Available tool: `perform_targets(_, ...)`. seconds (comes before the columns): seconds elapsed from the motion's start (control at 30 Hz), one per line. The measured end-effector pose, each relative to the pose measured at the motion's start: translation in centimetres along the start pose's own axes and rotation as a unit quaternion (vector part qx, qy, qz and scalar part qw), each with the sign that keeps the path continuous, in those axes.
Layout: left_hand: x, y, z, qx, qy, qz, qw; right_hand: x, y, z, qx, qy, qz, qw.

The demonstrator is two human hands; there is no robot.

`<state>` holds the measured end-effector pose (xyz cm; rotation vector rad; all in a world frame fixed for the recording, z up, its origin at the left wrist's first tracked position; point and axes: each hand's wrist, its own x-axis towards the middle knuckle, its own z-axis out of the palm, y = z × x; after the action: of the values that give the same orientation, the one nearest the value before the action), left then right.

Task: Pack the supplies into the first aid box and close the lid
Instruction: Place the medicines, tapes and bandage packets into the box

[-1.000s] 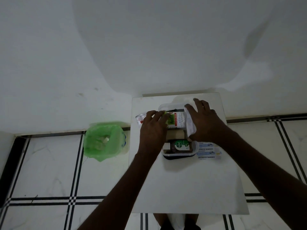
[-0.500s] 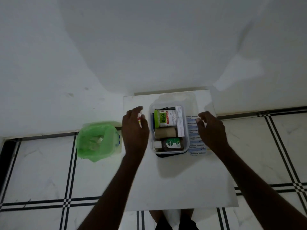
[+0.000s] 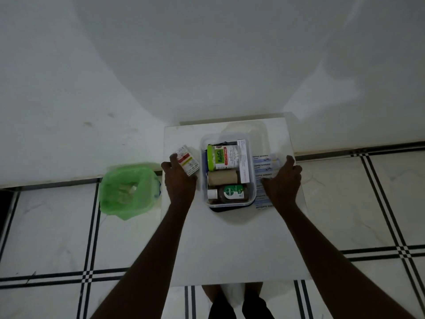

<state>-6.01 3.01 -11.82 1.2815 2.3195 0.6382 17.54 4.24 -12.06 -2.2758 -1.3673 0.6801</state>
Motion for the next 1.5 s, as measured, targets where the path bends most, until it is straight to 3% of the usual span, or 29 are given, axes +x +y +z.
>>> perform_targets(0.1, 0.4, -0.2, -0.2, -0.034, -0.001, -0.028, 0.999, 0.2, -0.4, -0.5, 0.06, 0.039, 0.02, 0.997)
perform_targets(0.27, 1.5, 0.5, -0.5, -0.108, 0.037, -0.111, 0.987, 0.7, -0.9, -2.0, 0.083, 0.034, -0.002, 0.996)
perform_targets(0.47, 2.8, 1.3, -1.0, -0.234, 0.079, -0.212, 0.946, 0.1, -2.0, -4.0, 0.08, 0.059, -0.058, 0.993)
perform_targets(0.63, -0.9, 3.2, -5.1, -0.317, 0.115, -0.104, 0.936, -0.9, -4.0, -6.9, 0.113, 0.086, -0.09, 0.986)
perform_targets(0.8, -5.4, 5.9, -8.1, -0.33, 0.115, -0.027, 0.937, -2.6, -6.2, -9.3, 0.138, 0.105, -0.13, 0.976)
perform_targets(0.9, -7.3, 6.4, -6.8, -0.302, 0.041, -0.033, 0.952, -3.1, -6.4, -9.4, 0.15, 0.094, -0.14, 0.974)
perform_targets(1.0, -8.8, 6.4, -4.9, -0.189, -0.032, 0.005, 0.981, -3.8, -6.4, -8.6, 0.154, 0.073, -0.152, 0.974)
perform_targets(1.1, -9.5, 6.0, -4.1, 0.026, 0.004, 0.116, 0.993, -4.3, -6.6, -7.6, 0.171, 0.049, -0.169, 0.969)
perform_targets(1.17, -9.3, 5.4, -4.2, 0.069, 0.025, 0.137, 0.988, -4.5, -6.9, -6.6, 0.181, 0.033, -0.172, 0.968)
perform_targets(1.3, -9.0, 4.0, -4.6, 0.051, 0.058, 0.131, 0.988, -4.8, -7.7, -3.8, 0.163, -0.026, -0.163, 0.973)
perform_targets(1.4, -8.7, 3.3, -5.0, -0.069, 0.097, 0.076, 0.99, -4.9, -7.8, -2.2, 0.109, -0.041, -0.196, 0.974)
perform_targets(1.5, -7.9, 2.8, -5.0, -0.135, 0.085, 0.063, 0.985, -4.9, -7.8, -1.6, 0.066, -0.028, -0.215, 0.974)
